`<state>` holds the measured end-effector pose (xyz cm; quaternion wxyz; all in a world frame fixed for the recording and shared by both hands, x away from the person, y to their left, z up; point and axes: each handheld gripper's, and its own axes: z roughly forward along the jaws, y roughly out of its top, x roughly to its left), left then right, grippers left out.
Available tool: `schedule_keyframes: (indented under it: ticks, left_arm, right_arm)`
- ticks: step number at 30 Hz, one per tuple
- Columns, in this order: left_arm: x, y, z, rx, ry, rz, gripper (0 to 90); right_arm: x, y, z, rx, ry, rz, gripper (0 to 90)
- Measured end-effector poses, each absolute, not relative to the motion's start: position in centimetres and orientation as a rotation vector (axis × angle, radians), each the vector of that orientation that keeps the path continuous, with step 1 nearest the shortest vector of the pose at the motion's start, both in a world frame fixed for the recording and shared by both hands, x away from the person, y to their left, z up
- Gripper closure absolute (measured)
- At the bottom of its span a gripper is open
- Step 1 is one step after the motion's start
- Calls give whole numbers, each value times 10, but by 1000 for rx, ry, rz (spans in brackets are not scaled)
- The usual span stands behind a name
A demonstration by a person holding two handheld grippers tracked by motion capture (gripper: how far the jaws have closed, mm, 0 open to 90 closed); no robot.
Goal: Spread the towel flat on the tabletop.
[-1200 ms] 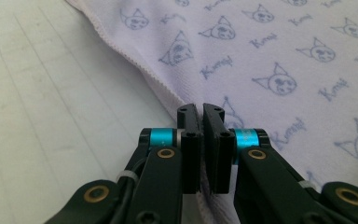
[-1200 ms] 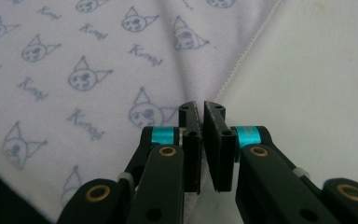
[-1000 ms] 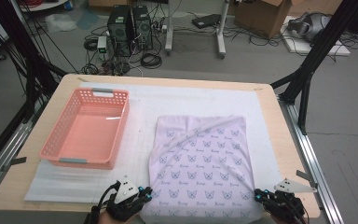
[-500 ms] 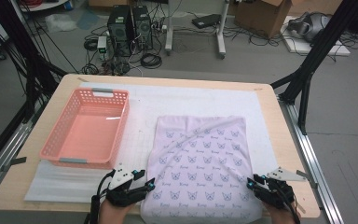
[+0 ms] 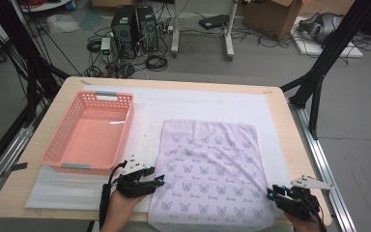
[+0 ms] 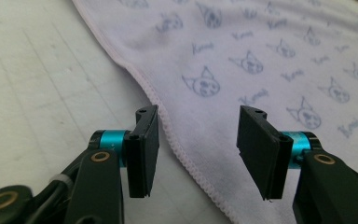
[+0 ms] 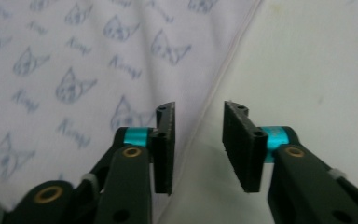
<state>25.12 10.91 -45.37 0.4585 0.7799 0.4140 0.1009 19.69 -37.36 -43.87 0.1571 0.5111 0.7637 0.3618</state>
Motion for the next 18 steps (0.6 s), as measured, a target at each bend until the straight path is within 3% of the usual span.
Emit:
schedule_keyframes:
  ticks: [3, 4, 6, 15, 16, 17, 18]
  left_arm:
    - [251, 107, -454, 1938, 1036, 281, 555]
    - [249, 105, -453, 1952, 1033, 309, 621]
    - [245, 100, -453, 1996, 978, 357, 872]
    - [217, 121, -453, 1980, 999, 357, 873]
    - [216, 121, -453, 1974, 993, 358, 785]
    - [216, 121, -453, 1969, 994, 362, 785]
    - [217, 121, -453, 1957, 1002, 345, 641]
  right_arm:
    - [207, -369, -438, 1444, 2158, 1049, 624]
    - [210, -366, -438, 1441, 2154, 1049, 623]
    - [219, -361, -440, 1411, 2168, 1040, 620]
    - [232, -352, -443, 1403, 2187, 1032, 579]
    - [235, -347, -444, 1398, 2201, 1000, 582]
    - [235, -347, -444, 1398, 2201, 1000, 582]
    - [235, -346, -443, 1392, 2195, 972, 625]
